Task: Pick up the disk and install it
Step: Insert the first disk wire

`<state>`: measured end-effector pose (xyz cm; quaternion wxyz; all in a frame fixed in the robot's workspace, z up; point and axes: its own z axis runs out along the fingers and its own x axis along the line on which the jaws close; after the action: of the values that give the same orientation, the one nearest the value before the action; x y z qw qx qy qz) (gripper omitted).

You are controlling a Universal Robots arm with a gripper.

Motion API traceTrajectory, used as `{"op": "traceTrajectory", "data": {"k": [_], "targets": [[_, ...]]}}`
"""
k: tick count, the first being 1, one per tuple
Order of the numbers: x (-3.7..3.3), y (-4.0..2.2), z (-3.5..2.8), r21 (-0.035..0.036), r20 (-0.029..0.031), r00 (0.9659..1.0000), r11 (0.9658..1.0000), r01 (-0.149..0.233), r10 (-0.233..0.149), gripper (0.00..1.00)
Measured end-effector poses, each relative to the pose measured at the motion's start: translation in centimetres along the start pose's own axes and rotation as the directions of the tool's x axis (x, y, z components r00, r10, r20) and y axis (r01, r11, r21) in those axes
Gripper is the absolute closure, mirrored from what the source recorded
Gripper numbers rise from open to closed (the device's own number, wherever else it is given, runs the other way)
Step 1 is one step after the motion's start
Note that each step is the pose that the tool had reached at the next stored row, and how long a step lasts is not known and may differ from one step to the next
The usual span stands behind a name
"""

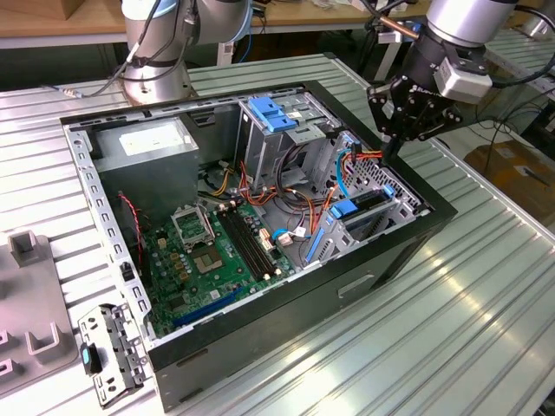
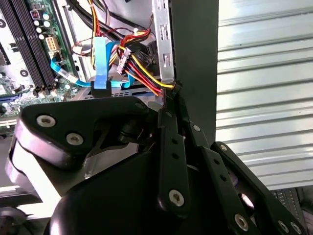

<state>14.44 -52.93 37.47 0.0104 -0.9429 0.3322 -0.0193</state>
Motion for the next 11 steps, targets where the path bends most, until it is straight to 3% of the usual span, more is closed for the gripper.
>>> {"op": "traceTrajectory", "data": {"k": [1,3,5,9,11], "targets": [[-0.14,0.12,0.0,0.0,-0.0001,1.0,1.0,-0.004,0.004,0.84],[-0.14,0.12,0.0,-0.0015,-0.0017,0.9986,0.9986,-0.053,0.053,0.84],[-0.15,0.12,0.02,-0.0026,-0.0031,0.9953,0.9953,-0.097,0.097,0.84],[-0.15,0.12,0.08,-0.0048,-0.0063,0.9835,0.9835,-0.181,0.181,0.84],[-0.15,0.13,0.11,-0.0058,-0.0081,0.974,0.974,-0.227,0.226,0.84]]}}
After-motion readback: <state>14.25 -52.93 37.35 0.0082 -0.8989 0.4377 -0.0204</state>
